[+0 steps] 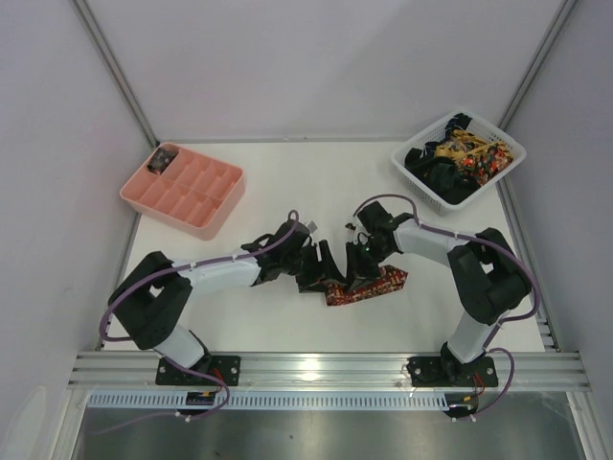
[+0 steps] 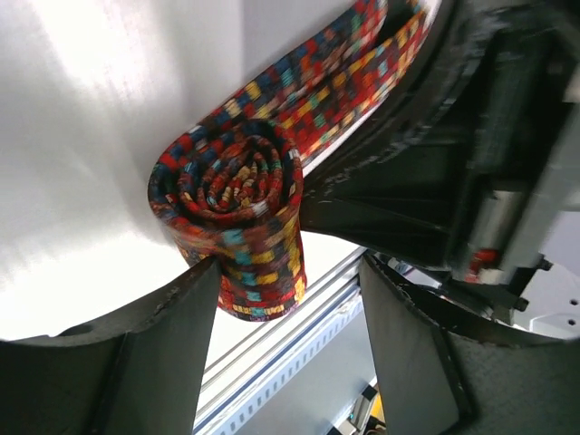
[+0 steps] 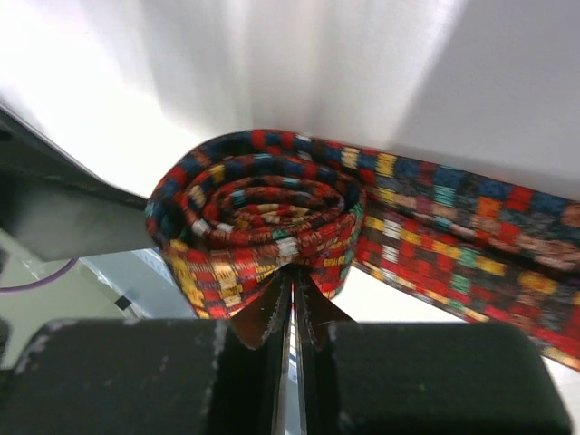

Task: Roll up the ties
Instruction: Roll the tie

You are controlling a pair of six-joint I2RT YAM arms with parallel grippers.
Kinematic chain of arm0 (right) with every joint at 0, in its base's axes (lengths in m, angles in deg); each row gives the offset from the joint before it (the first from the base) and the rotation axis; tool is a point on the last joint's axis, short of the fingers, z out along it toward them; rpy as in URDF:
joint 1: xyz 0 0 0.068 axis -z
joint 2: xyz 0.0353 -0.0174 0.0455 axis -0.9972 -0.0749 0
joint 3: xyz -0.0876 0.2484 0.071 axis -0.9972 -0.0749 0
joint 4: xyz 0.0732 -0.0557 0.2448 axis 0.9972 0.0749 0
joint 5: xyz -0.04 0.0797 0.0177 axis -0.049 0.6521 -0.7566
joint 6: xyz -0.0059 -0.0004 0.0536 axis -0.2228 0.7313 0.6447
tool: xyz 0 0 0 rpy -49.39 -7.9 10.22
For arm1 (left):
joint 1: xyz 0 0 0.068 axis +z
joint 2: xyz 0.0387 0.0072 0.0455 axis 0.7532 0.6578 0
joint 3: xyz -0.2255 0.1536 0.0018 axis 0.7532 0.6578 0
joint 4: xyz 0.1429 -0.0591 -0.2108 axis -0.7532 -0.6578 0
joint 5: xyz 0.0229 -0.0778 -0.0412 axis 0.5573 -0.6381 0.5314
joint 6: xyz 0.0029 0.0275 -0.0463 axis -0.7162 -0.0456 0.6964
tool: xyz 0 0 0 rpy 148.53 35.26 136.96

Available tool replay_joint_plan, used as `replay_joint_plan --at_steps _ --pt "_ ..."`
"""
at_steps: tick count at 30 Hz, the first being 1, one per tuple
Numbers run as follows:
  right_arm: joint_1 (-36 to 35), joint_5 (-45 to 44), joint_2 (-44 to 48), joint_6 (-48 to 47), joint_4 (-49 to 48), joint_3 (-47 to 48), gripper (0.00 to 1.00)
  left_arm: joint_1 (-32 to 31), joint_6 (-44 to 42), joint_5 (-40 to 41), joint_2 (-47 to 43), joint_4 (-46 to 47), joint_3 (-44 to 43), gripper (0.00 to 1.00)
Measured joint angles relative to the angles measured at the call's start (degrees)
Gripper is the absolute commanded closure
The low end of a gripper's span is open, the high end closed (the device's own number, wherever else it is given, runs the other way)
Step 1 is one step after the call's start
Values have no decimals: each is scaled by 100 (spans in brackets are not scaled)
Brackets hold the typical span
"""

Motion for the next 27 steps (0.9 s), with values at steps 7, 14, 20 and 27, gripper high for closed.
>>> replay_joint_plan --at_steps 7,14,20,27 --pt "420 157 142 37 -122 -385 90 -72 -68 33 186 -149 -597 32" --pt "684 289 144 98 -164 -450 88 -146 -109 13 555 -164 -999 33" --pt "911 267 256 164 -76 -610 86 -341 -153 9 826 -256 -1384 33" --pt "1154 63 516 249 142 -828 86 -518 -214 -20 1128 -328 -1731 33"
